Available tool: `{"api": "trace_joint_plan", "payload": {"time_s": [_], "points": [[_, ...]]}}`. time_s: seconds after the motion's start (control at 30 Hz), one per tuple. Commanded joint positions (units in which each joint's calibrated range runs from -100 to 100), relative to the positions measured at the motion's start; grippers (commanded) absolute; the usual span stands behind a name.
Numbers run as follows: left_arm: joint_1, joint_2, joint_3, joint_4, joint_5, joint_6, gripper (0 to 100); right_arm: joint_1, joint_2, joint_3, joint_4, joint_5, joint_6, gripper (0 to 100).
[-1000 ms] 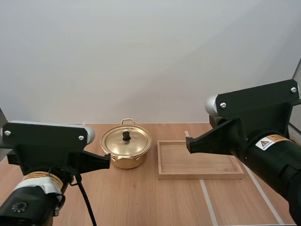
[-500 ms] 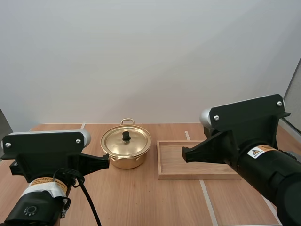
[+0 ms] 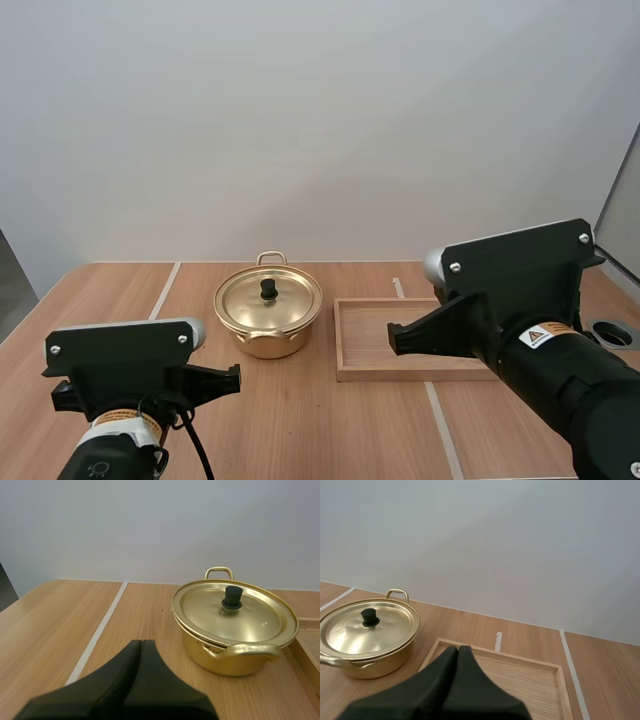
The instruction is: Open the pot, put the grape inside, and close it
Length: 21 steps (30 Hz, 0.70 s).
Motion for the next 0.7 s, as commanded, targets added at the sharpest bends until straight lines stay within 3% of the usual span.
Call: {"api": "trace_joint_plan", "payload": {"time_s": [0.0,0.37,0.67], "points": [[0.06,-0.35,0.12,0.44,-1.98,-0.67,0,-0.19,-0.37,0.10,0.15,-1.66,-1.22,0],[0.06,-0.35,0.12,0.44,-2.27,-2.72,0,-0.19,-0.37,0.70,0.15,-1.94,-1.21,0],[0.06,-0.35,0.12,0.44,-2.27,-2.72,0,-0.19,-0.37,11.10,0.15,-22.23,-1.32,0]]}}
